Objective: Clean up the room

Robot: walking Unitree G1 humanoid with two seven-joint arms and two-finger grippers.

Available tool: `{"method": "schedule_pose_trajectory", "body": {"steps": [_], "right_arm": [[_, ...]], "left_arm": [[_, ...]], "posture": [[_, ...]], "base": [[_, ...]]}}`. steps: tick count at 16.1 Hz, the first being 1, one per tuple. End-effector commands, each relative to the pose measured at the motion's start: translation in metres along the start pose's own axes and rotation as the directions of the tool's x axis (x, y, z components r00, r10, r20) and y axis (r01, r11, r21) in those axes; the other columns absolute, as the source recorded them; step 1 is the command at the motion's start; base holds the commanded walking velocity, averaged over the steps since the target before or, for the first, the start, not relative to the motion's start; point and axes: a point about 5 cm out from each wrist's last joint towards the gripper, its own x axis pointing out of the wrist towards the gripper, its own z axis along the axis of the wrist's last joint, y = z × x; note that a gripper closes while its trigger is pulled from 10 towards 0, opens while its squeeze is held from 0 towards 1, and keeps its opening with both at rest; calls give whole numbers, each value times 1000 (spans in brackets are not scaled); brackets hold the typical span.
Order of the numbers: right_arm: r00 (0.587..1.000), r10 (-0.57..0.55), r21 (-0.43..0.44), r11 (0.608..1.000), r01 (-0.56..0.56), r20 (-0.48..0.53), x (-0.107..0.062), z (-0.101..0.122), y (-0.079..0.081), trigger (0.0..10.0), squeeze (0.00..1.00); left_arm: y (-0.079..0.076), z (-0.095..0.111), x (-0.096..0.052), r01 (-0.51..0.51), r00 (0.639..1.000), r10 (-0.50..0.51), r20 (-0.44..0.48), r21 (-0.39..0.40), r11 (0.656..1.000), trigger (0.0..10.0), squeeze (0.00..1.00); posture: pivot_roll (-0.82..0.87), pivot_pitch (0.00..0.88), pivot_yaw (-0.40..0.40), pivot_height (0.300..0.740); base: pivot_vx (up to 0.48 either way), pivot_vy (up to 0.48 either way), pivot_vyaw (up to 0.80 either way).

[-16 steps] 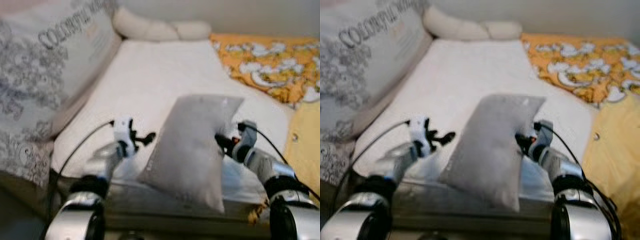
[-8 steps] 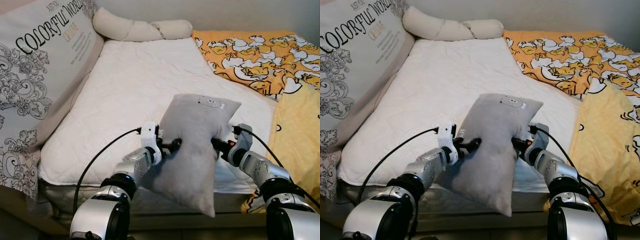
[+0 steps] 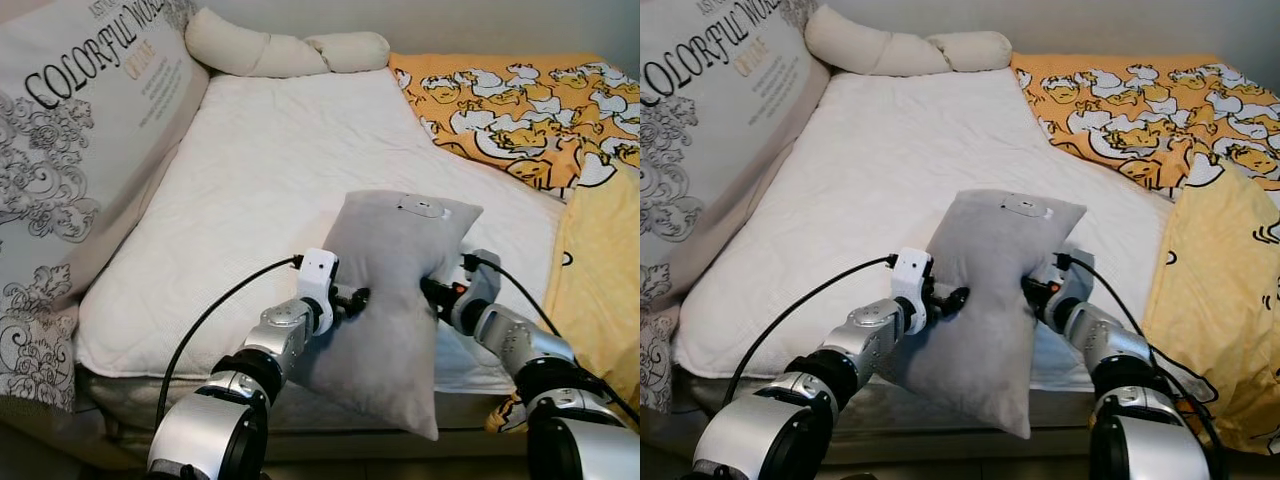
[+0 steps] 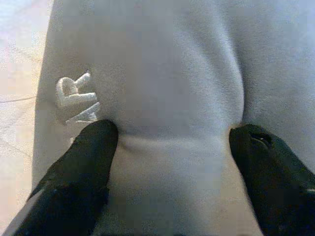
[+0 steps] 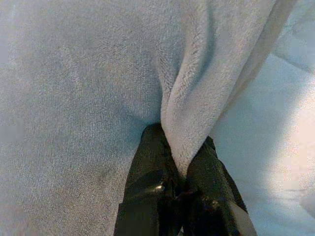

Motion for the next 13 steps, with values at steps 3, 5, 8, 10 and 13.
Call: {"method": "schedule_pose_trajectory", "body": {"steps": [3, 5, 8, 10, 13], "right_arm": [[999, 24, -4, 1000, -24, 35, 2, 6, 8, 0, 0], [999, 24, -4, 1000, -24, 35, 2, 6, 8, 0, 0], [999, 45, 5, 999, -45, 18, 7, -4, 17, 0, 0], [998, 53, 5, 999, -53, 18, 8, -4, 20, 0, 0], [998, 58, 1, 998, -58, 17, 9, -5, 23, 0, 0]], "left_arm": [[-3, -4, 1, 0, 999, 1, -39, 19, 1000, 0, 0], [-3, -4, 1, 0, 999, 1, -39, 19, 1000, 0, 0], [-4, -11, 2, -31, 997, 28, -74, -46, 998, 0, 0], [-5, -11, 2, -30, 997, 27, -70, -47, 998, 0, 0], [-4, -10, 2, -41, 997, 38, -68, -37, 998, 0, 0]], "posture": [[-78, 0, 52, 740], [-78, 0, 52, 740], [-73, 0, 48, 740], [-72, 0, 48, 740], [-68, 0, 45, 740]], "base": [[0, 0, 0], [0, 0, 0], [0, 0, 0], [0, 0, 0], [0, 0, 0]]}}
